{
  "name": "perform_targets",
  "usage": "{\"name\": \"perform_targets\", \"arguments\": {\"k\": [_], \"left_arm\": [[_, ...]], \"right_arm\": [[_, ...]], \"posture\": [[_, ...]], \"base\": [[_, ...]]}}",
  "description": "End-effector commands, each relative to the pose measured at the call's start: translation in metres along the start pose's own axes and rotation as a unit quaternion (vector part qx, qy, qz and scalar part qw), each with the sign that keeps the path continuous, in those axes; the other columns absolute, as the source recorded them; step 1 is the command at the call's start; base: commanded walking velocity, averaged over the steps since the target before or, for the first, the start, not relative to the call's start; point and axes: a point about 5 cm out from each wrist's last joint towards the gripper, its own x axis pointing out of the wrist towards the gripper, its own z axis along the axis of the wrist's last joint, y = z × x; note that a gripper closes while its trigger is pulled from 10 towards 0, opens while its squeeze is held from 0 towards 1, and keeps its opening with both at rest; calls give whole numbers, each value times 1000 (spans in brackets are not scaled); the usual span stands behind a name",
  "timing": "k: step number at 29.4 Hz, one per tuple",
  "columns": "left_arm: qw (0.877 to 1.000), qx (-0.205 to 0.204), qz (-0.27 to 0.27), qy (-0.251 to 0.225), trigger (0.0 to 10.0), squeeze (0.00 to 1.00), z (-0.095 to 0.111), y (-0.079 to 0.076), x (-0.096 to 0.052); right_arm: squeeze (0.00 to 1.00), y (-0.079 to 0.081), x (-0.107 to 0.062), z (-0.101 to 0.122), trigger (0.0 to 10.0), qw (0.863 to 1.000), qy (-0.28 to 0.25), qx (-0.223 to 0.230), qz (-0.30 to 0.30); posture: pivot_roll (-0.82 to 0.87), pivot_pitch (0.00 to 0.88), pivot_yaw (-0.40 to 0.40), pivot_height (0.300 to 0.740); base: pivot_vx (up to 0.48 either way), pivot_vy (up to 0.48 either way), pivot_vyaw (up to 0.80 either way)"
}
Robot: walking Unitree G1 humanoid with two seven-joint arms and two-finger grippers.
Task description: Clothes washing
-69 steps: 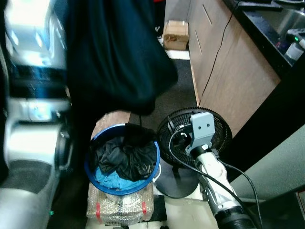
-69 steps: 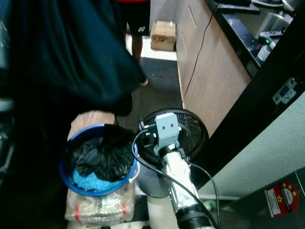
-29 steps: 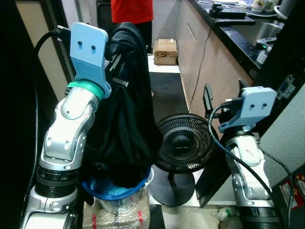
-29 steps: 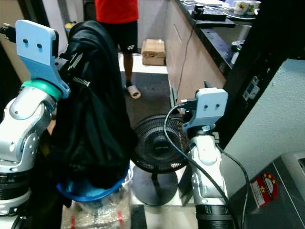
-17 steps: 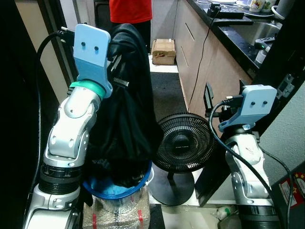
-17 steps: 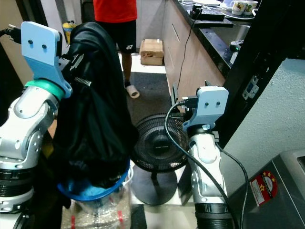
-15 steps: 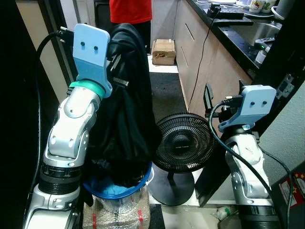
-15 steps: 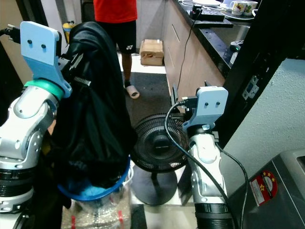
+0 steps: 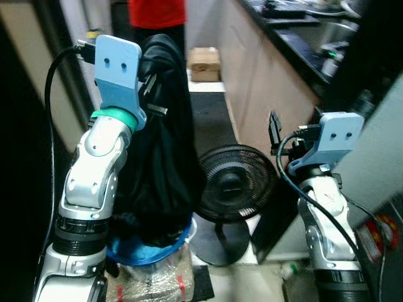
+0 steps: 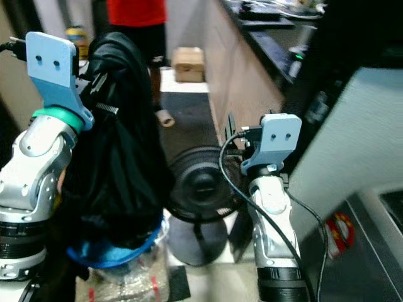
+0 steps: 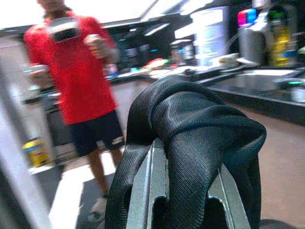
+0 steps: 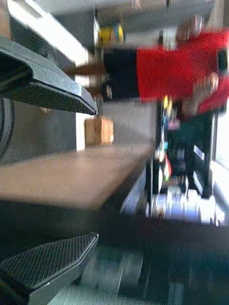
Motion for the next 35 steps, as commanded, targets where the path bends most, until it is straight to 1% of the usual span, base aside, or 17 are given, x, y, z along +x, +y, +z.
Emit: {"name": "perform_targets", "arguments": {"k": [1,3,7,9,10,11,13,15,26,28,29,35], "left_arm": [[1000,2,-2,-29,10000,0,10,-1,0],[1000,2,-2,-29,10000,0,10,-1,0],[1000,2,-2,-25,10000,0,10,1,0],[1000,3,-2,-24,10000,0,10,1,0],[1000,3,-2,-24,10000,0,10,1,0],[1000,3,-2,-24,10000,0,10,1,0],[1000,4,-3,-23,10000,0,10,1,1],[1000,4,-4,-22,10000,0,10,1,1],[1000,3,-6,-22,10000,0,11,1,2],[1000,3,-6,-22,10000,0,11,1,2],[1000,3,-6,-21,10000,0,11,1,2],[1000,4,-4,-21,10000,0,11,1,1]], "right_arm": [[0,-5,-1,-4,10000,1000,13,10,-15],[0,-5,-1,-4,10000,1000,13,10,-15],[0,-7,0,-4,10000,999,15,27,-30],[0,-10,1,-3,10000,998,14,47,-42],[0,-10,1,-3,10000,998,14,47,-42],[0,-10,2,-2,10000,997,14,57,-46],[0,-15,3,-1,10000,995,14,81,-61],[0,-17,4,1,10000,993,10,93,-70],[0,-18,10,16,10000,990,-16,117,-76],[0,-17,12,20,10000,990,-24,120,-73],[0,-16,15,25,10000,989,-34,124,-68],[0,-11,17,31,10000,989,-46,130,-46]], "posture": [[63,0,39,740],[63,0,39,740],[72,0,46,740],[74,0,50,740],[74,0,50,740],[74,0,50,740],[74,0,50,740],[76,0,55,740],[77,2,60,740],[78,3,61,740],[78,4,59,740],[82,4,56,740]], "base": [[0,0,-800],[0,0,-800],[0,0,-800],[0,0,-800],[0,0,-800],[0,0,-800],[0,0,-800],[0,0,-800],[0,0,-800],[0,0,-800],[0,0,-800],[0,0,-800]]}}
